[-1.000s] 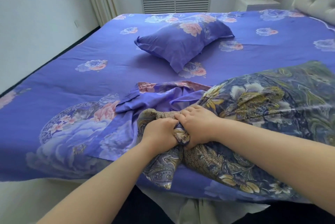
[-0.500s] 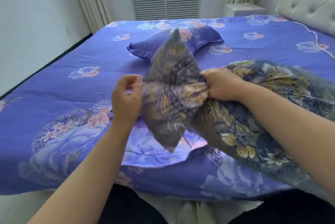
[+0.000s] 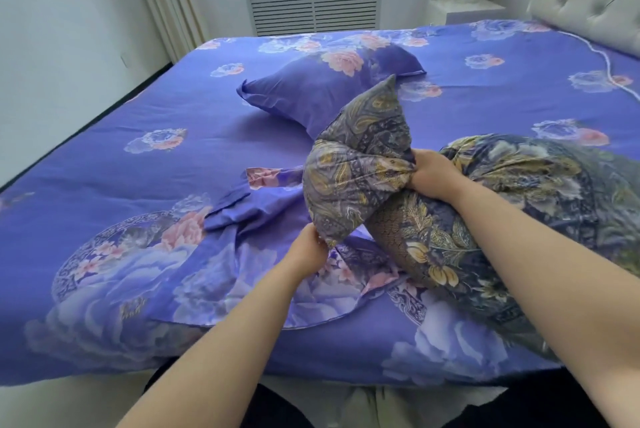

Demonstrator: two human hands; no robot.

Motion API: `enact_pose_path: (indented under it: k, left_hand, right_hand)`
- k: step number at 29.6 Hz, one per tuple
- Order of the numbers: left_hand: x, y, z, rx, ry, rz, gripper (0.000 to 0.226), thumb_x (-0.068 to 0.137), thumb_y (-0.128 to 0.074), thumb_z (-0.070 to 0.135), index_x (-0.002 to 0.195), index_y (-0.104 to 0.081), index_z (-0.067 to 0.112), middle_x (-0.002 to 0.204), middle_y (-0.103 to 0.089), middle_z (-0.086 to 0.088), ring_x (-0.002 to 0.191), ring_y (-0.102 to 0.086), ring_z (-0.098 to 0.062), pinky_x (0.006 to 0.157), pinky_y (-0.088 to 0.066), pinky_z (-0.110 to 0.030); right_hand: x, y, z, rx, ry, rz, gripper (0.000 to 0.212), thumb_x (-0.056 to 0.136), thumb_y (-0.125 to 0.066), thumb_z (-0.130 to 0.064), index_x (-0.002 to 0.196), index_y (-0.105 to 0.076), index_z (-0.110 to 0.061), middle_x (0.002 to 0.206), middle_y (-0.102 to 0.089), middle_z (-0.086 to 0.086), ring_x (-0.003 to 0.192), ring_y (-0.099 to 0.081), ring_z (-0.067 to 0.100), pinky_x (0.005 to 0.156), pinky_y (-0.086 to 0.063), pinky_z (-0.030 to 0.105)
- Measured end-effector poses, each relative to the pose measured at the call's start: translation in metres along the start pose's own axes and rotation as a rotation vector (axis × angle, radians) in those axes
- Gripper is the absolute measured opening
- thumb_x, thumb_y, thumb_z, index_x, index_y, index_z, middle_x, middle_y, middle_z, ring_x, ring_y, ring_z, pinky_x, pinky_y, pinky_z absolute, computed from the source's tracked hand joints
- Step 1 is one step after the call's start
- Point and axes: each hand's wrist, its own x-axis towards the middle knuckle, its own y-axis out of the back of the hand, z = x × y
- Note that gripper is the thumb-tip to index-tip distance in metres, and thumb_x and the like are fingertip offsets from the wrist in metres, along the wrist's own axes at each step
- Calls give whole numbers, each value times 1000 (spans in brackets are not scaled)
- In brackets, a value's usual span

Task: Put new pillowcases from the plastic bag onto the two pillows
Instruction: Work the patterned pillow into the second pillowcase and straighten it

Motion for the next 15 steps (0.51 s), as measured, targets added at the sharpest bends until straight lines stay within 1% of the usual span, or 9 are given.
enact_pose_path:
  k: [2, 4, 5, 6, 8, 10, 12, 13, 15]
  left_hand:
    - [11, -5, 5, 133, -82, -61, 24, 88, -44, 9, 110, -52, 9, 103, -62, -16, 81, -57, -33, 52, -27, -27]
    - [23, -10, 7, 257, -125, -139, 42, 91, -47, 27, 132, -39, 22, 118, -60, -8, 86, -61, -33, 53, -40, -28]
    - [28, -14, 6, 344, -167, -175, 53, 91, -49, 36, 140, -30, 28, 127, -57, -5, 95, -61, -33, 62, -47, -31]
    - [32, -18, 3, 426, -204, -199, 62, 90, -52, 42, 144, -23, 32, 136, -52, -5, 106, -59, -34, 74, -49, -36]
    - [36, -22, 3, 552, -238, -236, 73, 86, -56, 50, 147, -20, 32, 143, -46, -5, 116, -53, -35, 83, -46, -40]
    - [38, -26, 4, 644, -216, -272, 64, 85, -55, 54, 140, -33, 30, 137, -50, -4, 112, -56, -35, 78, -46, -38]
    - [36, -25, 7, 703, -234, -268, 43, 85, -56, 51, 119, -50, 26, 119, -60, -5, 102, -59, -33, 68, -42, -34]
    - [33, -22, 8, 715, -262, -260, 36, 83, -57, 50, 109, -55, 25, 111, -61, -4, 99, -59, -31, 66, -41, -32]
    - [25, -9, 8, 645, -312, -266, 33, 77, -64, 50, 100, -58, 26, 106, -58, -2, 94, -58, -28, 65, -41, -31]
  right_hand:
    - [3, 8, 10, -8, -4, 31, 34, 85, -63, -32, 117, -59, -18, 117, -65, 10, 102, -59, 31, 86, -48, 40]
    - [6, 15, 17, 2, -7, 48, 37, 85, -64, -34, 117, -59, -17, 117, -65, 10, 104, -58, 30, 89, -47, 41]
    - [7, 17, 19, 4, -12, 47, 37, 85, -64, -34, 116, -59, -17, 117, -65, 10, 104, -58, 30, 89, -47, 41]
    - [8, 18, 21, 0, -15, 43, 37, 85, -64, -35, 116, -59, -17, 117, -65, 10, 103, -58, 30, 89, -47, 40]
    - [10, 18, 21, -30, -17, 27, 38, 84, -64, -37, 116, -58, -17, 116, -64, 10, 102, -58, 30, 88, -47, 40]
    - [11, 15, 20, -80, -8, 19, 38, 83, -64, -41, 113, -58, -18, 113, -65, 11, 99, -59, 31, 85, -48, 38]
    - [10, 15, 19, -138, 9, 34, 36, 82, -64, -43, 105, -57, -16, 106, -65, 11, 95, -60, 32, 79, -46, 36]
    - [10, 16, 19, -179, 22, 49, 33, 82, -64, -42, 99, -56, -16, 101, -65, 11, 92, -59, 32, 76, -44, 35]
    - [9, 20, 19, -326, 53, 74, 23, 82, -62, -34, 83, -47, -16, 93, -62, 11, 80, -55, 30, 70, -39, 34]
